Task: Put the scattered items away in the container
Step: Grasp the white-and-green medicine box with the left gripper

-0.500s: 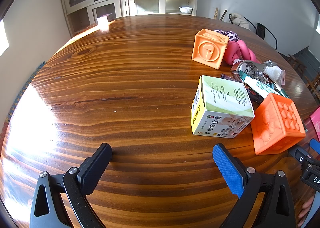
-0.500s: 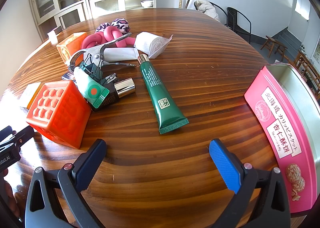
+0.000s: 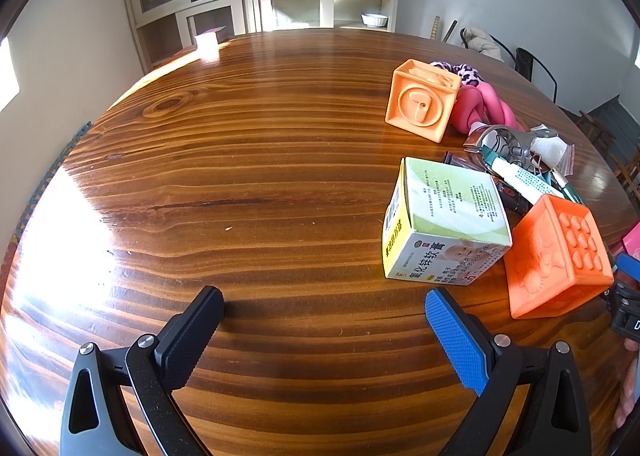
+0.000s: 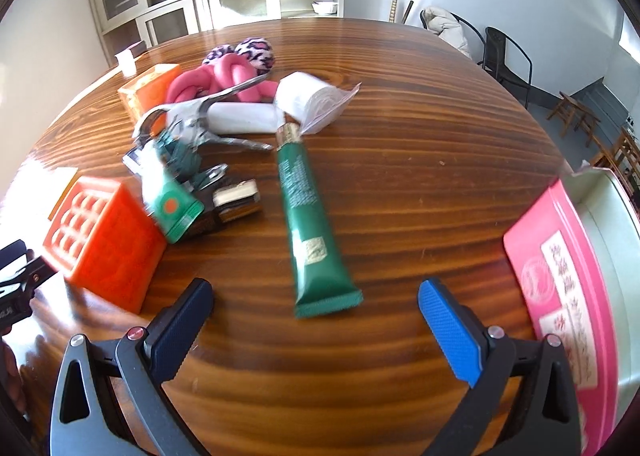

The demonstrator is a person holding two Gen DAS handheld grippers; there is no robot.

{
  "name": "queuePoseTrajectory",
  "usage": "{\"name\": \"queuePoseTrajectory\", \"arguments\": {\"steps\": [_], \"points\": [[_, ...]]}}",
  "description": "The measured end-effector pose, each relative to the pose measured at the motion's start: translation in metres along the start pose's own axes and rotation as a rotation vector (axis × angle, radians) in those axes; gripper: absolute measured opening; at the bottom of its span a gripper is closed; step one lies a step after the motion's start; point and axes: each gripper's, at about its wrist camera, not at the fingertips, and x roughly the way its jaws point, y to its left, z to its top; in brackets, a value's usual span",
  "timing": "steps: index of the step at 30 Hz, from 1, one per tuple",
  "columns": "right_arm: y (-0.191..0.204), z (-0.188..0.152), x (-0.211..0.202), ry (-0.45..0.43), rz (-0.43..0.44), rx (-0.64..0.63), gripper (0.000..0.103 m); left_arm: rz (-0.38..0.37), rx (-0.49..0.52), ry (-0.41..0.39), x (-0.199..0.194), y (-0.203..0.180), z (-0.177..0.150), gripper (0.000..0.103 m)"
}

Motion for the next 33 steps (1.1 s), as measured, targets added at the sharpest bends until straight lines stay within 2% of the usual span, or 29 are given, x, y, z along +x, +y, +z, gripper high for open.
{"name": "queuePoseTrajectory", "arguments": {"steps": [5,13,25,33], "points": [[-0.001,0.001,-0.001,-0.002,-0.019,0.021,0.102,-0.014,0.020,0.001,0.001,-0.007,0.002,0.102],[0.001,0.002,-0.001,-0.002,-0.019,0.023,0.102,-0.138,0.195,0.005,-0.001,-0.039,-0.002,0.102],[0.001,0.002,-0.001,-0.002,-0.020,0.023,0.102,-0.125,0.175,0.007,0.021,-0.044,0.027,0.102],[0.001,0.004,0.000,-0.001,-0.017,0.027,0.102,-0.107,0.153,0.004,0.019,-0.045,0.023,0.102]]}}
